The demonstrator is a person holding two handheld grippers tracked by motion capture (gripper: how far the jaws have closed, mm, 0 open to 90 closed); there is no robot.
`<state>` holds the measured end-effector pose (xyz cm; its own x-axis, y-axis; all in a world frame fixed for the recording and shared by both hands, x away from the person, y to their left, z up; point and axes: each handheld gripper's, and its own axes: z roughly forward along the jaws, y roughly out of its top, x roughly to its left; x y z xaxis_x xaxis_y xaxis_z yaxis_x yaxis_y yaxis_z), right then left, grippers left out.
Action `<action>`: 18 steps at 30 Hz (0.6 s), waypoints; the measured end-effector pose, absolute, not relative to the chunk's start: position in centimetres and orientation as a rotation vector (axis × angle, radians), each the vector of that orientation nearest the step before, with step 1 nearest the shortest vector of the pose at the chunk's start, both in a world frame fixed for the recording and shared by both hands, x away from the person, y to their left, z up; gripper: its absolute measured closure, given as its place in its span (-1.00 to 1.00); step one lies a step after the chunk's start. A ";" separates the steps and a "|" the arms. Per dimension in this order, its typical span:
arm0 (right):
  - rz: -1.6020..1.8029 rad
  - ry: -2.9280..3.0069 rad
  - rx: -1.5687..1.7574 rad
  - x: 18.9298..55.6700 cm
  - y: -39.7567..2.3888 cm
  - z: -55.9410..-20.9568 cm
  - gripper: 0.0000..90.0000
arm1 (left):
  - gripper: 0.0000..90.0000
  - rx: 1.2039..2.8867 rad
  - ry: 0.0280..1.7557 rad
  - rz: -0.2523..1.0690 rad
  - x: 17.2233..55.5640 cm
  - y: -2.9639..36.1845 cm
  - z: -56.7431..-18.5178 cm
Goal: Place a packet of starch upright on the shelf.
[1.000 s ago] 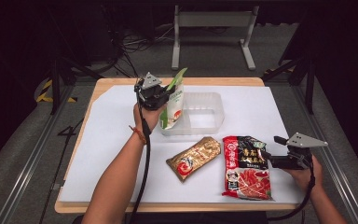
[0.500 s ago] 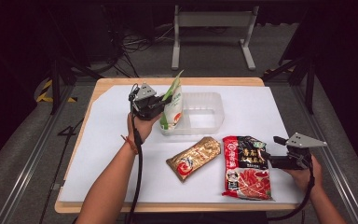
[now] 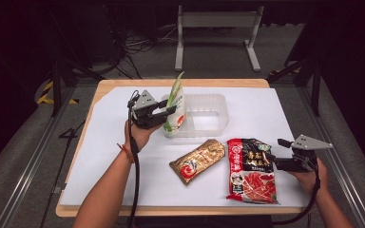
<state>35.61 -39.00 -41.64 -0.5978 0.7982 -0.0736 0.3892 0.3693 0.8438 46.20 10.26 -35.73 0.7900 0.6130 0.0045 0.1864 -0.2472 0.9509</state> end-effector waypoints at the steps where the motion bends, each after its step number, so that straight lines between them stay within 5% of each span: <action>1: 1.146 2.159 1.023 35.7 -39.0 -41.6 -0.46 | 0.33 1.806 0.606 0.439 45.9 10.5 -35.7; 9: 1.174 2.177 1.007 35.8 -38.8 -41.5 -0.32 | 0.16 1.876 0.540 0.435 43.3 12.2 -35.9; 18: 1.197 2.162 0.998 35.6 -38.9 -41.1 0.27 | 0.19 2.052 0.495 0.352 41.0 13.1 -39.6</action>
